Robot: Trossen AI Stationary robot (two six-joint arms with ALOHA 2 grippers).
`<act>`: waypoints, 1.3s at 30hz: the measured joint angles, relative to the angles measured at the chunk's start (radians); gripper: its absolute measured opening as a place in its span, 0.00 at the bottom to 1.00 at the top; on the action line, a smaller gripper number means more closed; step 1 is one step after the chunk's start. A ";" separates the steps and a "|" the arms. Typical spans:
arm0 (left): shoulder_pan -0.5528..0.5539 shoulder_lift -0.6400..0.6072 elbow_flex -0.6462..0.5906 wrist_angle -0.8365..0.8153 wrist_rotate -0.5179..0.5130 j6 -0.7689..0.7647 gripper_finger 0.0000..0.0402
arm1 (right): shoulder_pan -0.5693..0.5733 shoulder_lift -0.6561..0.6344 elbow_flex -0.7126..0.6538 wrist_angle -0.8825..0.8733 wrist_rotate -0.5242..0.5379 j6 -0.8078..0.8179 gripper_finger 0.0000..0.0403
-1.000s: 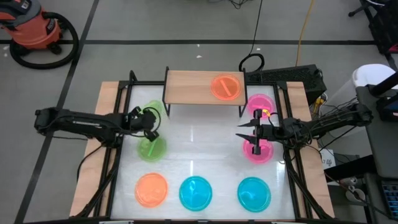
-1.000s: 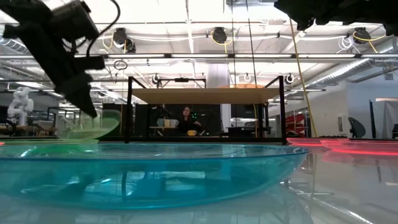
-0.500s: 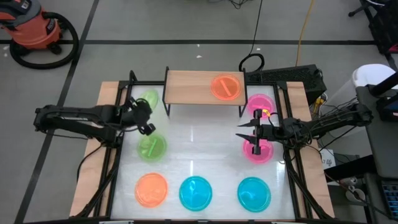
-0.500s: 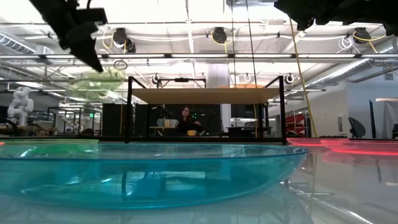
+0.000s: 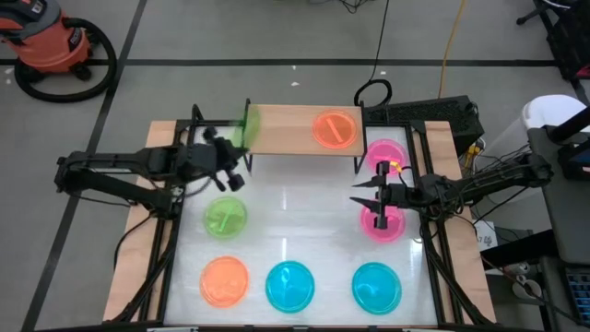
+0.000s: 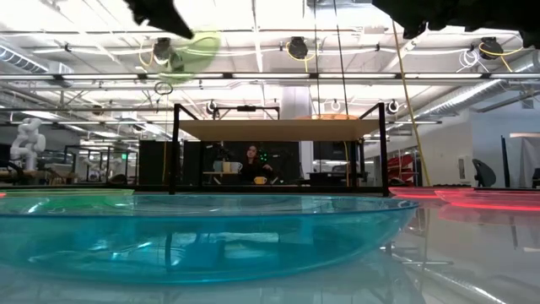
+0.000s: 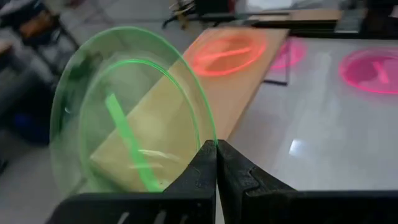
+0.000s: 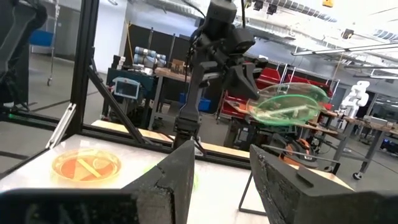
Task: Place and stack plates onto a shelf
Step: Stack the top green plate on top of the orange plate on the shelf
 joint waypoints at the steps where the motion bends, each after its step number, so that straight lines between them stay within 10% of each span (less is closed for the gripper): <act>1: 0.000 0.025 0.006 0.034 0.011 0.030 0.00 | 0.000 0.000 0.000 0.002 0.000 0.002 0.34; 19: 0.076 0.434 0.288 0.132 0.110 0.308 0.00 | 0.000 0.000 0.000 -0.009 -0.001 0.048 0.34; 39: 0.187 0.506 0.338 0.398 0.368 0.492 0.00 | 0.050 -0.138 0.000 -0.015 -0.003 -0.040 0.34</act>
